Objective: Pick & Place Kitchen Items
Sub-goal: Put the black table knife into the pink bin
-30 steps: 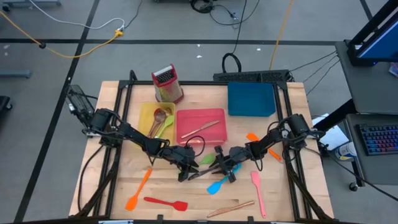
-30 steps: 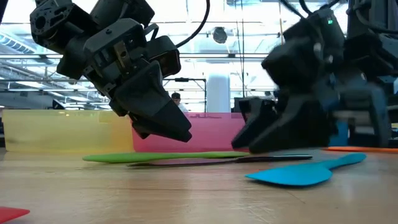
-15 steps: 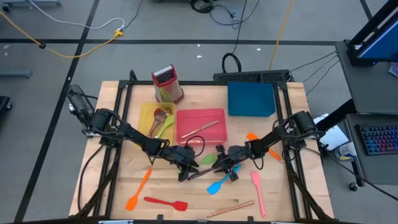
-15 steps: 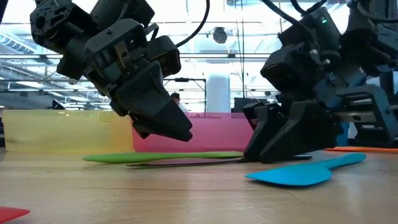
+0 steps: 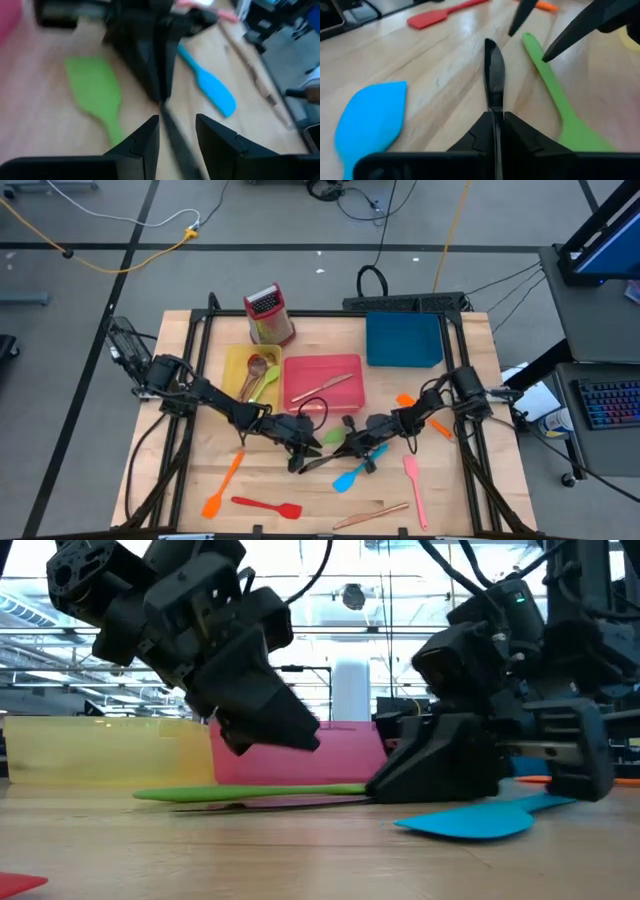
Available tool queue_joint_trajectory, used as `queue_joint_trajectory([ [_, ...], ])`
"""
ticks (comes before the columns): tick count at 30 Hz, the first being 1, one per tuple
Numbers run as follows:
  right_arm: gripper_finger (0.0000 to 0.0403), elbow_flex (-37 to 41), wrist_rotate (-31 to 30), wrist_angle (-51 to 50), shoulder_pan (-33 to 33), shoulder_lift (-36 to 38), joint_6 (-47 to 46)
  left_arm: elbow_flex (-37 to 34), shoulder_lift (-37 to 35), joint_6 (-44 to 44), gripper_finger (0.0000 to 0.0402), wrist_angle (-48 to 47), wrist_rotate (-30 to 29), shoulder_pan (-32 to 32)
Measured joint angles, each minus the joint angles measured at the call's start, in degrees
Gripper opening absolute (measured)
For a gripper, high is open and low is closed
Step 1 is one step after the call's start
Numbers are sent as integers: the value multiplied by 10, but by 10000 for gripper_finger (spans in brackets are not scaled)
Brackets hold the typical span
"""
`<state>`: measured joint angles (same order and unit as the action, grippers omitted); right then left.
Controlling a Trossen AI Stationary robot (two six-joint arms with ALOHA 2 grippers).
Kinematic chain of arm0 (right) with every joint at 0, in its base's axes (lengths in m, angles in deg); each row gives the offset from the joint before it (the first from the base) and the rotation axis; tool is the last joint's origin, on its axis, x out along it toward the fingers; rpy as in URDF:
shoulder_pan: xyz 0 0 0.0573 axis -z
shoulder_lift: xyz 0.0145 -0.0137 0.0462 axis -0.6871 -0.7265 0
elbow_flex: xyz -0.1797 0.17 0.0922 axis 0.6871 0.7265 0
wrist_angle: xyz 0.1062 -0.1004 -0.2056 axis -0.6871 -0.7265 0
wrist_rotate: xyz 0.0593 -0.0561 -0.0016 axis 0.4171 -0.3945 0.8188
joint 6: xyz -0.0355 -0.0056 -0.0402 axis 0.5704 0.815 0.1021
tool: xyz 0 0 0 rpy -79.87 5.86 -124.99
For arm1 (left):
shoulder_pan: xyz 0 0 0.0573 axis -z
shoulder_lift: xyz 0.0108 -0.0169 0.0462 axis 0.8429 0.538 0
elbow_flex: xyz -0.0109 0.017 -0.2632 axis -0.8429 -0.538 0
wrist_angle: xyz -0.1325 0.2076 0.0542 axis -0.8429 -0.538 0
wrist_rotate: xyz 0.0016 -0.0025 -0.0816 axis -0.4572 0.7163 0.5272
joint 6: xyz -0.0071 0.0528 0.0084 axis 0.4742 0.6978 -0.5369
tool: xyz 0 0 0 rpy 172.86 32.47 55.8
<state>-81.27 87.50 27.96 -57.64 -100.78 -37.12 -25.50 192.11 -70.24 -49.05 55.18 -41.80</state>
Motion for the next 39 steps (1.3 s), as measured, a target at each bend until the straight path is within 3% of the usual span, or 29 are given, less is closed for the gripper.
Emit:
queue_joint_trajectory([
  [7, 25, 11, -15, 27, 0, -15, 3, 44, 0, -24, 138, -61, 1, 5],
  [12, 25, 11, -15, 45, 0, -15, 17, 76, 0, -25, 182, -176, 1, 19],
  [18, 25, 11, -27, 65, -6, -9, 34, 76, 0, -13, 219, -188, -4, 35],
  [26, 25, 11, -49, 76, -10, -8, 42, 76, 1, -56, 186, -215, 52, 31],
  [33, 25, 11, -50, 92, -13, -8, 62, 78, 51, -106, 161, -184, 172, 12],
  [39, 23, 11, -51, 94, -16, -8, 67, 78, 57, -101, 123, -159, 200, -5],
])
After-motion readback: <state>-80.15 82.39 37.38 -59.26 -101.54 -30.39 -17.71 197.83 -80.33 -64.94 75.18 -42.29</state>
